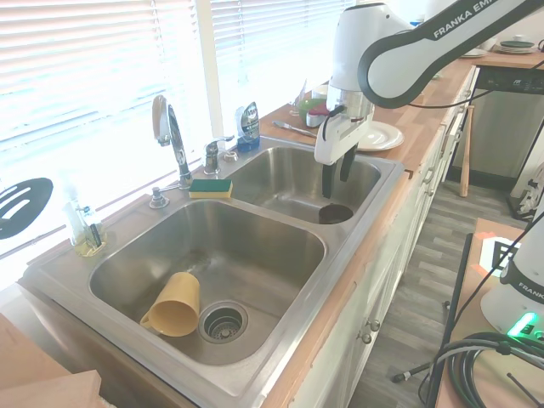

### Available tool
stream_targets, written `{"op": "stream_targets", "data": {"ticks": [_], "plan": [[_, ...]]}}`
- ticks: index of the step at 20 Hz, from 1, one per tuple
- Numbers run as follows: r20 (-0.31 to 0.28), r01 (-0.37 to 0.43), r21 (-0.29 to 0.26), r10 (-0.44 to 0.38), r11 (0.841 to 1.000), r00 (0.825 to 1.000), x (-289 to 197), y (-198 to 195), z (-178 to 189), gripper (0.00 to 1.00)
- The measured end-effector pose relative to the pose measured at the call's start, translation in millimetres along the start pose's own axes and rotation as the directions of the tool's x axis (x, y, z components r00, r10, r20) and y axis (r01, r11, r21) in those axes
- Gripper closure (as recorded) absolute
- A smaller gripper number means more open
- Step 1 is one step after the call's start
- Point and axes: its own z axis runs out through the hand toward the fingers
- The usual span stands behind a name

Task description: Turn on the faucet

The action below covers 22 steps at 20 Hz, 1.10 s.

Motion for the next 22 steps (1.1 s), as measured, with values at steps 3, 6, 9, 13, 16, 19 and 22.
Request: {"op": "stream_targets", "data": {"ticks": [3, 6, 9, 13, 16, 19, 22], "plan": [[0.001, 0.005, -0.016, -0.005, 1.000, 1.000, 0.6, 0.2, 4.8, 1.00], [-0.015, 0.015, -0.030, -0.015, 0.999, 1.000, 1.5, 0.5, 5.5, 1.00], [-0.019, 0.017, -0.033, -0.017, 0.999, 1.000, 1.7, 0.4, 5.3, 1.00], [-0.019, 0.016, -0.033, -0.017, 0.999, 1.000, 1.7, 0.5, 5.4, 1.00], [-0.018, 0.016, -0.033, -0.017, 0.999, 1.000, 1.8, 0.5, 5.6, 1.00], [-0.017, 0.013, -0.034, -0.014, 0.999, 1.000, 2.6, 1.2, 6.1, 1.00], [-0.017, 0.011, -0.035, -0.011, 0.999, 1.000, 3.4, 1.9, 6.3, 1.00]]}}
